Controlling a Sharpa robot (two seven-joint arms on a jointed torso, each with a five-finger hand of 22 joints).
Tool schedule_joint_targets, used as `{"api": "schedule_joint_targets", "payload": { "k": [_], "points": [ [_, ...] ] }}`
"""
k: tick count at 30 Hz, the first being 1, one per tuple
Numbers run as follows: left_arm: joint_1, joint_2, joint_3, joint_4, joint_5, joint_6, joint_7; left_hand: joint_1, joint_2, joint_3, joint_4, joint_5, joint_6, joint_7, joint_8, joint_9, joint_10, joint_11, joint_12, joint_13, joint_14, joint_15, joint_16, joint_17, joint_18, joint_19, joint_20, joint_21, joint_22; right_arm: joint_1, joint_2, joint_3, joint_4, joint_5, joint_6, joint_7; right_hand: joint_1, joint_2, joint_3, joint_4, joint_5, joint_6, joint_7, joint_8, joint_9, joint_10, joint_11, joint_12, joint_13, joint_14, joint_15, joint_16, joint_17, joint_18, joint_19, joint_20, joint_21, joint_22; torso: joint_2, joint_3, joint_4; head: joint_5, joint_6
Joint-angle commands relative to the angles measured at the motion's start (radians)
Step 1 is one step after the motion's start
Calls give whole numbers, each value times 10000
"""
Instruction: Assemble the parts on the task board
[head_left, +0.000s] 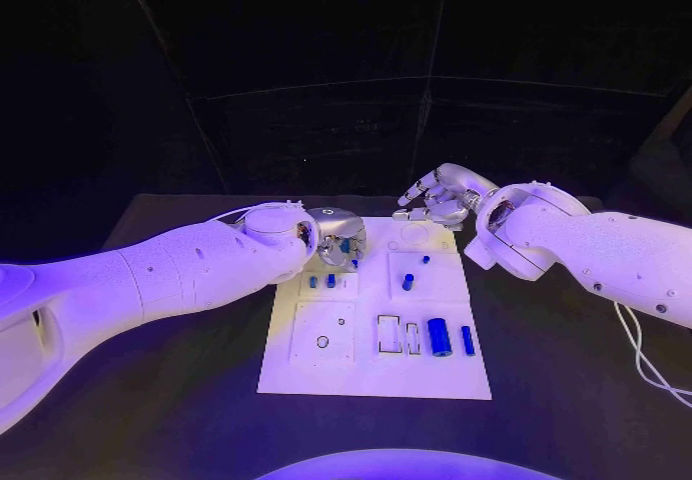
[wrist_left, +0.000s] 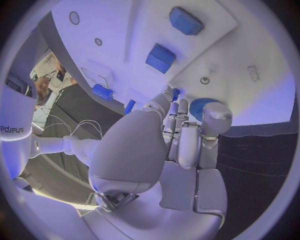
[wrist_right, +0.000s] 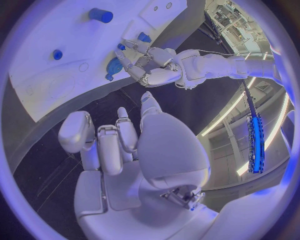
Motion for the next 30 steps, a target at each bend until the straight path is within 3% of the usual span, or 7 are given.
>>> {"api": "schedule_joint_targets", "payload": {
  "k": [1,10,18,30],
  "points": [
    [6,41,7,-16,-76,345,-94,-21,64,76,11,0,57,-8,-74,-19,84,4,-62,-23,130,-63,47,-17,-121,69,-19,85,34,17,11,6,16,7,-91,87,64,8,-47,-8,70,-80,0,43,-13,-75,-12,-62,-10,623,-72,-65,833,167,-47,5,-51,-8,-5,7,-3,1,4],
    [-23,154,6,-142,-75,681,-238,13,127,335,-53,4,253,-18,-132,-86,322,-25,-200,-131,136,-97,65,-63,-141,103,-44,166,140,17,11,6,21,7,-91,89,64,8,-47,-8,70,-80,0,43,-13,-75,-12,-62,-10,623,-72,-65,833,167,-47,5,-51,-8,3,-6,-4,-25,-6],
    [-100,242,7,-272,-75,737,-306,237,329,935,-296,-15,587,-55,-160,-142,781,-121,-300,-185,150,-178,104,-89,-160,152,-110,293,302,17,23,6,17,7,-85,92,64,8,-47,-8,70,-80,0,43,-13,-75,-12,-62,-10,623,-72,-65,833,167,-47,5,-51,-8,1,-7,-4,-45,-27],
    [-134,88,12,-136,-37,27,-19,245,289,1746,-753,-18,943,-44,-217,-188,1206,-173,-456,-167,193,-223,172,-83,-213,255,-173,545,590,17,36,6,3,7,-85,111,84,31,-60,2,78,-83,1,50,-13,-76,-12,-62,-9,624,-71,-63,838,166,-45,5,-51,-4,-4,-6,22,-56,-11]
  ]
}}
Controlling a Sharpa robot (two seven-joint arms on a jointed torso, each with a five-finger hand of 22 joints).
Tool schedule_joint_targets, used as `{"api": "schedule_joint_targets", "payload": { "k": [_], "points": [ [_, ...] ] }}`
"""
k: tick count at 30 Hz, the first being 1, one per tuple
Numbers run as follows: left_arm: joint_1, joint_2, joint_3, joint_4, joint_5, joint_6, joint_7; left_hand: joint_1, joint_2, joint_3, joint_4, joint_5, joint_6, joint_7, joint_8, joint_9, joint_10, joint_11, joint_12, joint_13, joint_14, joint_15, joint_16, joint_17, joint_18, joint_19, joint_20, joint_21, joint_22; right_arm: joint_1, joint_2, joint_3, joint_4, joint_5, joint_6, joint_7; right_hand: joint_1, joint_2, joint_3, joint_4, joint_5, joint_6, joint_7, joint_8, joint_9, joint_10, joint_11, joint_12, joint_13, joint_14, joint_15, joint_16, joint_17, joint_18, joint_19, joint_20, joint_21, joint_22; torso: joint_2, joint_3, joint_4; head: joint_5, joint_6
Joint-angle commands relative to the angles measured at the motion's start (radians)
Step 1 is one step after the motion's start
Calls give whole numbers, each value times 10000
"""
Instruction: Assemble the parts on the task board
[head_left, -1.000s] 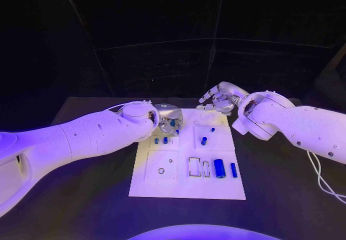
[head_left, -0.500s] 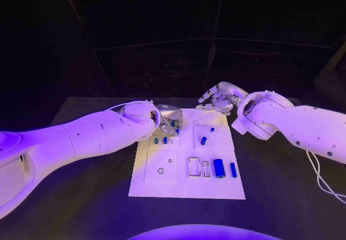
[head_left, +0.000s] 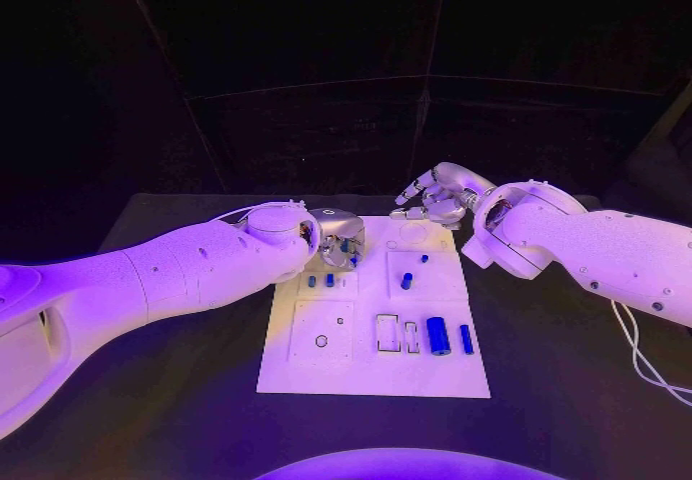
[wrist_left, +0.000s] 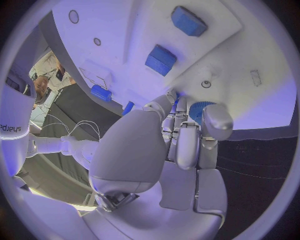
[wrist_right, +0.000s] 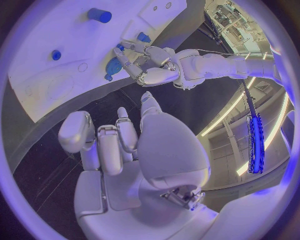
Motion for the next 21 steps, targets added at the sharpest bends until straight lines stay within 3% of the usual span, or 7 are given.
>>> {"api": "schedule_joint_targets", "payload": {
  "k": [1,5,14,16,21],
  "points": [
    [-58,-109,-41,98,8,-299,157,-54,4,111,-43,60,87,-1,-53,4,116,9,-37,28,140,-68,58,-6,-106,82,9,62,48,16,7,6,4,7,-81,101,85,31,-60,2,42,-83,1,50,-13,-77,-12,-62,-13,624,-71,-63,832,166,-45,5,-52,-6,-8,0,13,-1,18],
    [-58,-331,-18,402,208,-641,290,-228,-55,183,-39,55,124,5,-87,-10,141,18,-121,18,153,-63,62,-25,-123,123,9,134,126,16,4,6,-3,7,-84,109,85,31,-60,2,42,-83,1,50,-13,-77,-12,-62,-13,624,-71,-63,832,166,-45,5,-52,-6,-12,8,-4,27,45],
    [-59,-970,527,1143,973,-1247,352,-307,-102,265,-78,56,147,7,-123,-23,178,15,-191,11,155,-68,47,-74,-123,135,6,149,148,16,-13,6,-50,7,-103,124,85,31,-60,2,42,-83,1,50,-13,-77,-12,-62,-13,624,-71,-63,832,166,-45,5,-52,-6,1,5,25,79,104],
    [-60,-1140,607,1281,1149,-1269,335,-319,-110,281,-87,56,155,8,-127,-25,188,15,-200,11,155,-68,44,-83,-124,139,5,155,155,16,-17,6,-56,7,-103,126,85,31,-60,2,42,-83,1,50,-13,-77,-12,-62,-13,624,-71,-63,832,166,-45,5,-52,-6,-4,4,31,66,97],
    [-62,-1491,687,1459,1590,-1027,193,-394,-144,324,-101,55,185,14,-143,-30,228,18,-239,10,153,-68,28,-128,-129,154,3,176,182,16,-24,6,-63,7,-98,125,85,31,-60,2,42,-83,1,50,-13,-77,-12,-62,-13,624,-71,-63,832,166,-45,5,-52,-6,-4,13,22,116,116]
  ]
}}
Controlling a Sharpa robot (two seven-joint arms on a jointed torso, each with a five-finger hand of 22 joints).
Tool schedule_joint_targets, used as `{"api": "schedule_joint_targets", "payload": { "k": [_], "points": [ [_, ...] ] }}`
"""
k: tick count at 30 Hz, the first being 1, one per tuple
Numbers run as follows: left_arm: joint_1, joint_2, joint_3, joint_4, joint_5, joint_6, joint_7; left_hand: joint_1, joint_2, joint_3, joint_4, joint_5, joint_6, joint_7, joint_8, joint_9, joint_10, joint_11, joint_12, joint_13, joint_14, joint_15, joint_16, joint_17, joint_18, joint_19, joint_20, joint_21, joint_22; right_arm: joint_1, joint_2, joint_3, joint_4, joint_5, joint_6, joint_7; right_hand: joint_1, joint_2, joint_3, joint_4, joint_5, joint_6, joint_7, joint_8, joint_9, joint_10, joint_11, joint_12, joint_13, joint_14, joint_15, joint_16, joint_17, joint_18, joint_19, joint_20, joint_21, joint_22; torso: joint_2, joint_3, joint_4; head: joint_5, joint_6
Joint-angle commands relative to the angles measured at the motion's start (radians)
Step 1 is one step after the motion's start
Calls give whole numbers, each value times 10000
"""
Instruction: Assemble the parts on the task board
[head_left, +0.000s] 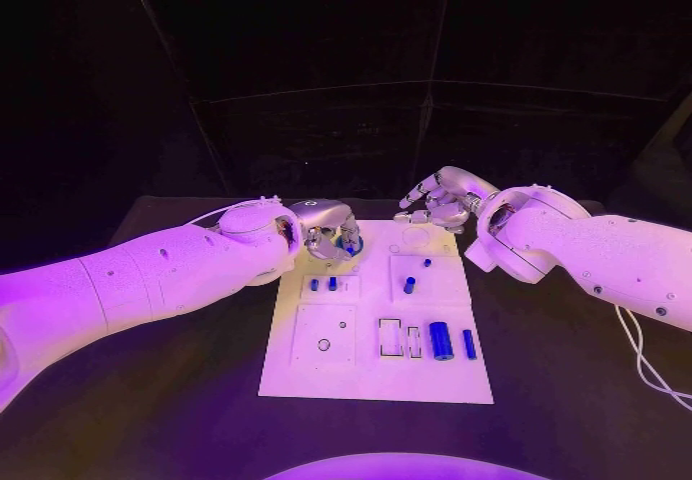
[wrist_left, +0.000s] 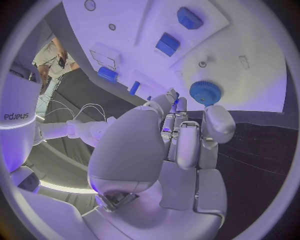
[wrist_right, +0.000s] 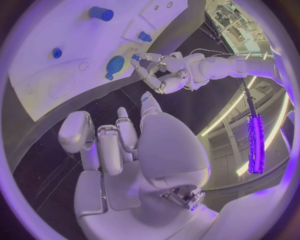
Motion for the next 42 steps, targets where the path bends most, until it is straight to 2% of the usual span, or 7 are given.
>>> {"api": "schedule_joint_targets", "payload": {
  "k": [1,7,12,17,23,25,42],
  "points": [
    [8,-180,30,103,735,-10,-55,-142,-24,61,2,57,59,7,-45,-7,89,21,-59,-4,176,-45,26,-28,-93,91,-3,73,28,16,-9,6,5,7,-90,96,85,31,-60,2,42,-83,1,50,-13,-77,-12,-62,-15,624,-71,-64,834,166,-44,5,-52,-7,3,7,0,34,18],
    [7,-483,42,138,856,404,-221,-201,-66,75,-9,56,69,1,-63,-13,108,19,-91,-5,172,-45,14,-59,-96,96,-2,83,43,16,-23,6,0,7,-89,90,85,31,-60,2,42,-83,1,50,-13,-77,-12,-62,-15,624,-71,-64,834,166,-44,5,-52,-7,8,1,-7,41,1],
    [-28,-572,38,9,888,631,-290,-255,-123,79,-28,56,67,-2,-86,-22,120,19,-125,-7,171,-45,7,-78,-95,94,-3,78,44,16,-32,6,-4,7,-88,84,85,31,-60,2,42,-83,1,50,-13,-77,-12,-62,-15,624,-71,-64,834,166,-44,5,-52,-7,12,-3,-15,48,-8],
    [-113,-531,35,-149,894,836,-271,-268,-135,80,-32,56,71,-4,-89,-23,127,18,-131,-7,169,-46,2,-91,-96,97,-3,84,51,16,-30,6,-6,7,-85,83,85,31,-60,2,42,-83,1,50,-13,-77,-12,-62,-15,624,-71,-64,834,166,-44,5,-52,-7,11,9,-20,56,-18],
    [-189,-438,33,-307,893,1049,-208,-301,-194,82,-63,55,69,-9,-111,-31,141,15,-160,-6,164,-48,-9,-119,-95,93,-4,78,53,16,-22,6,-18,7,-80,88,85,31,-60,2,42,-83,1,50,-13,-77,-12,-62,-15,624,-71,-64,834,166,-44,5,-52,-7,4,-4,-21,61,-22],
    [-208,-402,33,-365,890,1106,-207,-301,-194,82,-63,55,69,-9,-111,-31,141,15,-160,-6,164,-48,-9,-119,-95,93,-4,78,53,16,-22,6,-18,7,-80,87,85,31,-60,2,42,-83,1,50,-13,-77,-12,-62,-15,624,-71,-64,834,166,-44,5,-52,-7,4,5,-20,55,-20],
    [-242,-291,32,-588,860,1229,-282,-310,-204,88,-73,56,67,-9,-120,-35,145,15,-171,-7,159,-48,-19,-141,-88,78,-4,50,29,16,-14,6,-32,7,-70,84,85,31,-60,2,42,-83,1,50,-13,-77,-12,-62,-15,624,-71,-64,834,166,-44,5,-52,-7,12,-2,-16,31,-40]
  ]
}}
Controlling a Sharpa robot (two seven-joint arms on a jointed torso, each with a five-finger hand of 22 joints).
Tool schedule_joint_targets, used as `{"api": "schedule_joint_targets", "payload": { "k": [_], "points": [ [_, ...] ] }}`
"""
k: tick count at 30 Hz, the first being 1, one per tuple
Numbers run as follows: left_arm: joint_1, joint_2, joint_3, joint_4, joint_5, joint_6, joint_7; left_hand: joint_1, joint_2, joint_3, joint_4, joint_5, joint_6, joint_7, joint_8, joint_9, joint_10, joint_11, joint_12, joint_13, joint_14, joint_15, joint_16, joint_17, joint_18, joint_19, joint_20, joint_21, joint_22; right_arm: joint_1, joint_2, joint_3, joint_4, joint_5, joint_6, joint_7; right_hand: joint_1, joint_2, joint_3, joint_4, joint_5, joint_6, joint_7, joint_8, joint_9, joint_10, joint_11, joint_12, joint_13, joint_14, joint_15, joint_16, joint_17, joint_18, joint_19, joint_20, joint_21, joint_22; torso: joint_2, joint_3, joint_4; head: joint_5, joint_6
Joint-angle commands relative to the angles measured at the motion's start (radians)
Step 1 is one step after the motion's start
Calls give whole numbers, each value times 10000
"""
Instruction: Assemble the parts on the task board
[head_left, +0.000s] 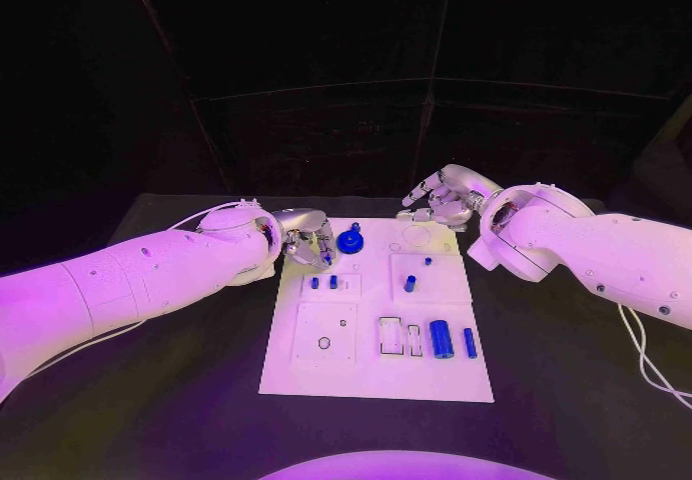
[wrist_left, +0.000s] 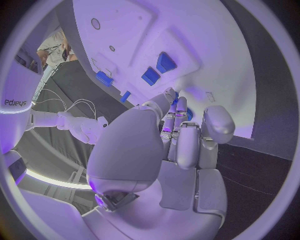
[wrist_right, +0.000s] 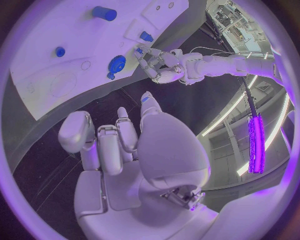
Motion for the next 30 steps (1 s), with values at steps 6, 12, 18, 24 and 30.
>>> {"api": "schedule_joint_targets", "payload": {
  "k": [6,12,18,24,30],
  "points": [
    [3,22,4,-30,41,204,-69,-100,6,35,-17,56,66,-11,-60,-8,77,14,-20,3,160,-49,-19,-17,-87,79,-5,13,-10,16,12,6,2,7,-69,82,85,31,-60,2,43,-83,1,50,-13,-78,-12,-62,-10,624,-71,-64,838,166,-44,5,-52,-8,-1,9,11,-14,-1],
    [1,74,3,-64,41,237,-71,-105,1,39,-24,56,61,-10,-68,-11,78,15,-28,3,155,-49,-27,-33,-86,75,-5,6,-15,16,22,6,3,7,-69,86,85,31,-60,2,43,-83,1,50,-13,-78,-12,-62,-10,624,-71,-64,838,166,-44,5,-52,-8,-2,6,9,-15,-3],
    [-24,164,-12,-147,41,314,-153,-161,-36,41,-35,55,32,2,-107,-27,59,30,-75,-1,145,-41,-39,-62,-82,56,-2,-23,-32,16,19,6,10,7,-67,85,85,31,-60,2,43,-83,1,50,-13,-78,-12,-62,-10,624,-71,-64,838,166,-44,5,-52,-8,4,2,-2,-29,-6],
    [-44,214,-21,-209,41,343,-179,-212,-59,63,-55,56,-27,23,-169,-53,10,55,-147,-11,135,-23,-51,-96,-81,41,8,-42,-38,16,17,6,12,7,-62,83,85,31,-60,2,43,-83,1,50,-13,-78,-12,-62,-10,624,-71,-64,838,166,-44,5,-52,-8,2,6,11,-51,-17],
    [-50,228,-23,-225,41,395,-226,-226,-66,70,-61,55,-43,28,-186,-60,-2,62,-166,-13,132,-18,-55,-107,-80,38,11,-48,-39,16,22,6,8,7,-62,84,85,31,-60,2,43,-83,1,50,-13,-78,-12,-62,-10,624,-71,-64,838,166,-44,5,-52,-8,0,6,15,-55,-30]
  ]
}}
